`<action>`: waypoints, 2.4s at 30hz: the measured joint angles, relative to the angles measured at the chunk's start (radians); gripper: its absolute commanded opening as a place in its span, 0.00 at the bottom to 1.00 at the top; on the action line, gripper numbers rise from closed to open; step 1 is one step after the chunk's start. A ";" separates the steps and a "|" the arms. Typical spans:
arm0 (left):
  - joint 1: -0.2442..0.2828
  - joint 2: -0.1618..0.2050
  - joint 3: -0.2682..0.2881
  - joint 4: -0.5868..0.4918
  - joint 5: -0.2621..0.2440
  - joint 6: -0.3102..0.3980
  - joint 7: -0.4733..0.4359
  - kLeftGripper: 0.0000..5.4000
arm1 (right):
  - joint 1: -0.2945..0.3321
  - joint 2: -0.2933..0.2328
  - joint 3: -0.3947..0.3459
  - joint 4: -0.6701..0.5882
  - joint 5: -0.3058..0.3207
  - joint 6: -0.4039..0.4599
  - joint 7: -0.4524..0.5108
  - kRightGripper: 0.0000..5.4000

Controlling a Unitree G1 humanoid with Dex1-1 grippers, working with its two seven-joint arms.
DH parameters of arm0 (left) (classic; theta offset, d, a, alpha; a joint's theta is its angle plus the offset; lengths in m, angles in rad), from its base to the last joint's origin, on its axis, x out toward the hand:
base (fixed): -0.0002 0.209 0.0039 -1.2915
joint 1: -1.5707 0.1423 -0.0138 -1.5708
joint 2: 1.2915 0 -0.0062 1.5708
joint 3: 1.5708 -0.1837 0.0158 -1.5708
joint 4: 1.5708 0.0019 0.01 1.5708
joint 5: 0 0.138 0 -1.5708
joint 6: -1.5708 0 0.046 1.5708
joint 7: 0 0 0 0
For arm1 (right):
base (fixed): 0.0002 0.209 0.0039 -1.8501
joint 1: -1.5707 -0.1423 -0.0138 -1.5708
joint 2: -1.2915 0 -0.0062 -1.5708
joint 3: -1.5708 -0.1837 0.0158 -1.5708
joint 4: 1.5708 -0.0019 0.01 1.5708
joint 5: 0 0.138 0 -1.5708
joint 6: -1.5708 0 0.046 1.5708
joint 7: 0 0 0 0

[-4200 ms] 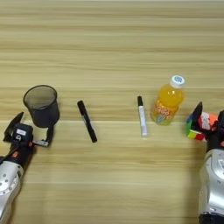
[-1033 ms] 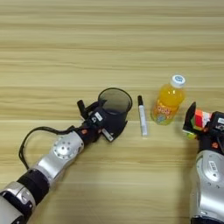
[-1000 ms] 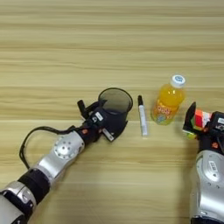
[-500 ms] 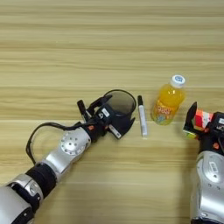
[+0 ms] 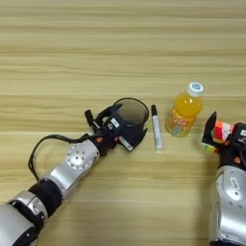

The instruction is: Move the objects on the table

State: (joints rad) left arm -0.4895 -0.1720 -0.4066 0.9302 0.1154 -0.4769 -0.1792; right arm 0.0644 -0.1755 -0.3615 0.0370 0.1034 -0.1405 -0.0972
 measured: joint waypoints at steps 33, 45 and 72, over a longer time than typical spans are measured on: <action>0.299 0.142 -0.066 -0.344 -0.002 0.068 -0.029 1.00 | 0.003 0.000 -0.001 -0.004 0.000 0.001 -0.004 1.00; 0.390 0.151 -0.071 -0.453 -0.003 0.102 -0.032 1.00 | 0.003 0.000 -0.001 -0.004 0.000 0.001 -0.004 1.00; 0.507 0.147 -0.052 -0.568 0.056 0.101 0.136 1.00 | 0.003 0.000 0.000 -0.004 -0.001 0.001 -0.005 1.00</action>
State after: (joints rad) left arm 0.0173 -0.0249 -0.4590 0.3626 0.1716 -0.3763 -0.0433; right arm 0.0670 -0.1755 -0.3618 0.0332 0.1025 -0.1394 -0.1022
